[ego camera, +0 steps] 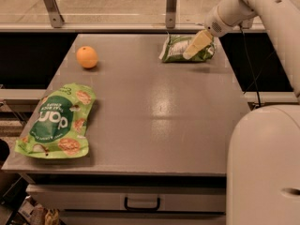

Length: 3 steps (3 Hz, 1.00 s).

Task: Move green jalapeno chip bag near green rice chip bag

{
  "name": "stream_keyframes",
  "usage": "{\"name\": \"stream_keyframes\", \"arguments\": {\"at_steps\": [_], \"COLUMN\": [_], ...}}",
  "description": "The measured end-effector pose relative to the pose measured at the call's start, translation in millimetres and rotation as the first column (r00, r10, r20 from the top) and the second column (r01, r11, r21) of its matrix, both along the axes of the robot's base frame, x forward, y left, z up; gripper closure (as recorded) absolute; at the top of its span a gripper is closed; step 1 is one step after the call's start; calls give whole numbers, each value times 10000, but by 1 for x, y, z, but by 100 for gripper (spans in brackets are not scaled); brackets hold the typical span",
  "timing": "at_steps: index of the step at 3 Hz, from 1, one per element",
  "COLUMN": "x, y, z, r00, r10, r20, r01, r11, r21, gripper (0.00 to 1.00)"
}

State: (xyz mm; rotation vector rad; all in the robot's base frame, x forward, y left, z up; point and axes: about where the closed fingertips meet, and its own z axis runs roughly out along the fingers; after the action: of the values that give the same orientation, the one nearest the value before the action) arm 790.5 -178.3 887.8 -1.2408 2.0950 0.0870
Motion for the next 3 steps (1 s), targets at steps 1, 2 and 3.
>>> {"name": "stream_keyframes", "arguments": {"at_steps": [1, 2, 3], "x": [3, 4, 5], "y": [4, 6, 8], "z": [-24, -28, -32], "r00": [9986, 9983, 9979], "r10": [206, 232, 263], "r20": [-497, -543, -597], "r01": [-216, -242, -274], "r11": [9996, 9995, 9995], "r21": [-192, -181, -178], "gripper": [0, 18, 41]}}
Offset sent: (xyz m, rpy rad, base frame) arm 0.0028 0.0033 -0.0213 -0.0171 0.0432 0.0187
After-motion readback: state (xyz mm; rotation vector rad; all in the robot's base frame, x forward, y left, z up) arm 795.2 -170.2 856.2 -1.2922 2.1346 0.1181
